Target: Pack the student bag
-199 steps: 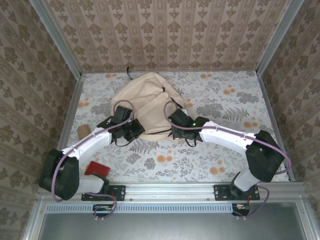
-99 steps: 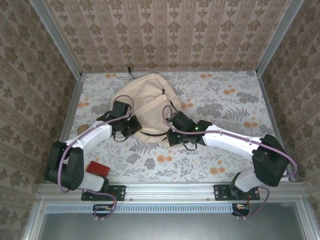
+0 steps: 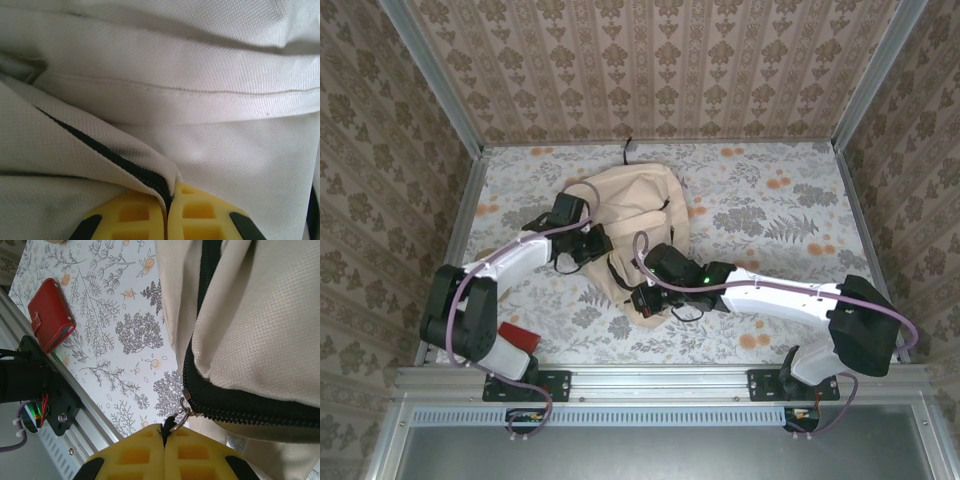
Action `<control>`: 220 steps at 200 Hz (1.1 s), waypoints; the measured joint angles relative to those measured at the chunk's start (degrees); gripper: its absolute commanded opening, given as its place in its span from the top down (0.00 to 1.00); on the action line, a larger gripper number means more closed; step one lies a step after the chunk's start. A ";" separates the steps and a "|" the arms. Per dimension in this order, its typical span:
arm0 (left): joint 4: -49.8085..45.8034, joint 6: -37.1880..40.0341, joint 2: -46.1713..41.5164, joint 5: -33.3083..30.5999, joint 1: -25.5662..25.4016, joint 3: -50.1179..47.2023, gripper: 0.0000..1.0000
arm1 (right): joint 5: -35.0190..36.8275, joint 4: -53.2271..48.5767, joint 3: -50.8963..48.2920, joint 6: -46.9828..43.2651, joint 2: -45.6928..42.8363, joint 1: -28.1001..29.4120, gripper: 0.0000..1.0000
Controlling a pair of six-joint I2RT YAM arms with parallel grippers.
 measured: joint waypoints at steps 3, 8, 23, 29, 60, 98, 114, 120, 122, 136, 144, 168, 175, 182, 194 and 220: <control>-0.24 0.35 0.52 0.20 0.00 0.55 1.00 | -0.13 0.26 0.02 0.07 0.35 0.00 1.00; -0.50 0.92 1.42 0.50 -0.02 1.38 1.00 | -0.35 0.79 0.07 0.22 0.98 0.00 1.00; -1.66 2.49 3.78 1.31 -0.13 4.02 1.00 | -1.05 2.14 0.44 0.68 2.73 0.02 1.00; -1.97 3.08 4.59 1.53 -0.28 4.87 1.00 | -1.11 2.62 0.61 0.87 3.15 0.02 1.00; -2.82 5.73 8.44 3.21 -1.16 8.98 1.00 | -0.81 5.27 1.16 2.25 4.15 0.17 1.00; -2.99 7.21 10.01 3.50 -1.18 11.76 1.00 | 2.75 5.99 1.53 4.74 5.55 0.63 1.00; -3.52 7.61 9.51 2.58 0.22 11.93 1.00 | 4.76 5.01 2.36 5.62 6.45 0.81 1.00; -4.04 7.67 9.07 2.12 0.98 11.87 1.00 | 5.40 4.59 2.78 5.92 6.73 0.83 1.00; -4.22 7.69 8.83 1.99 1.33 11.78 1.00 | 5.64 4.52 2.95 6.01 6.84 0.83 1.00; -5.35 8.00 6.62 1.09 3.85 10.80 0.97 | 6.95 3.52 4.07 6.25 7.45 0.83 1.00; -6.03 8.04 4.98 0.63 5.42 9.92 0.92 | 7.56 3.28 4.68 6.29 7.80 0.83 1.00; -7.98 8.70 0.31 -1.79 9.38 7.61 0.59 | 8.50 2.62 6.58 6.49 8.98 0.83 1.00; -8.28 8.68 -0.74 -2.99 10.10 7.23 0.51 | 8.50 1.97 7.06 6.60 9.35 0.94 1.00; -8.63 8.52 -1.68 -4.11 10.64 6.88 0.45 | 8.50 1.51 7.48 6.69 9.77 1.07 1.00; -9.31 7.87 -3.72 -6.10 11.04 5.86 0.37 | 8.57 0.39 8.15 6.95 10.47 1.20 1.00; -10.75 5.42 -9.33 -8.48 10.86 1.29 0.32 | 8.98 -1.11 9.25 7.30 11.34 1.31 1.00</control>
